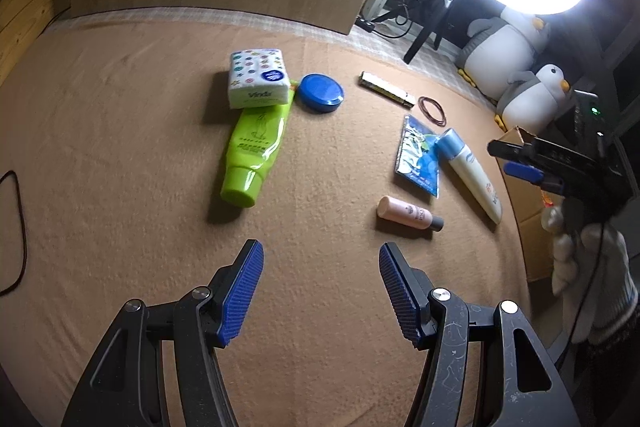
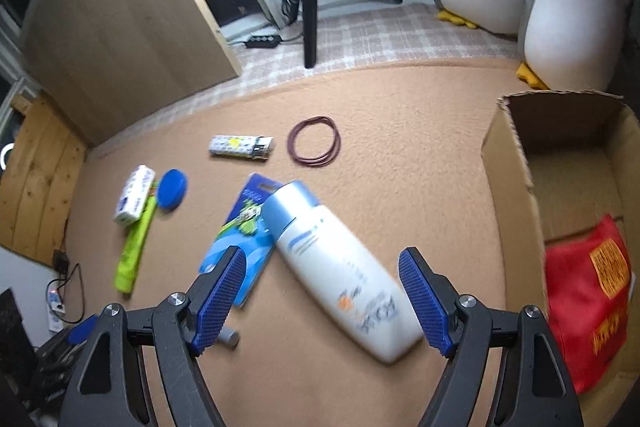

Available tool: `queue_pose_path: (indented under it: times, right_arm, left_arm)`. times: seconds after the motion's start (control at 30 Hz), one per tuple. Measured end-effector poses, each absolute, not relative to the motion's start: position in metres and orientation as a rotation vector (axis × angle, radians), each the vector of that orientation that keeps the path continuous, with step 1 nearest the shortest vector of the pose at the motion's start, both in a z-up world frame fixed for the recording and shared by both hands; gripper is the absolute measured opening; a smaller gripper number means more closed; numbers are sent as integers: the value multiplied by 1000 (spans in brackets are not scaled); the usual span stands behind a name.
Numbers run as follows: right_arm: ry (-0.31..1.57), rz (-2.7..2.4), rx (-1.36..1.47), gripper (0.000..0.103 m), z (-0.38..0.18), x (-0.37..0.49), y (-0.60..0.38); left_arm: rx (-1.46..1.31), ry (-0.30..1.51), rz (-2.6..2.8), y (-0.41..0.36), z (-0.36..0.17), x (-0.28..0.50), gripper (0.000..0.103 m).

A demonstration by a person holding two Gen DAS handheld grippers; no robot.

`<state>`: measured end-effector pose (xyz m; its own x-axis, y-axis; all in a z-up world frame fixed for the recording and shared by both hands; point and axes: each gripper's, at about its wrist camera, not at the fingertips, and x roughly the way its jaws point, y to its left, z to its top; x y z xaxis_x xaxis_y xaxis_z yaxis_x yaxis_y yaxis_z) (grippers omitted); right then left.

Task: Organize objects
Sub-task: 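Move the right tool to the white AQUA bottle and grasp it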

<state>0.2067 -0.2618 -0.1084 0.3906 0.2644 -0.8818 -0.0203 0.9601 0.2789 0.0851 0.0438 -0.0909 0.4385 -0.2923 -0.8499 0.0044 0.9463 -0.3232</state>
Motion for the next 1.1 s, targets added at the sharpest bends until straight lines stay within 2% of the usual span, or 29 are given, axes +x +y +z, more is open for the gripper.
queue_pose_path:
  times: [0.43, 0.57, 0.67, 0.77, 1.1]
  right_arm:
    - [1239, 209, 94, 75, -140, 236, -232]
    - [1256, 226, 80, 62, -142, 234, -227]
    - [1253, 223, 66, 59, -142, 230, -225]
    - [1260, 239, 78, 53, -144, 225, -225]
    - [1279, 254, 130, 50, -153, 190, -225]
  left_arm:
    - [-325, 1121, -147, 61, -97, 76, 64]
    - [-333, 1122, -145, 63, -97, 74, 64]
    - [-333, 1122, -149, 63, -96, 74, 64]
    - [-329, 1122, -157, 60, -96, 73, 64]
    - [-324, 1128, -184, 49, -97, 73, 64]
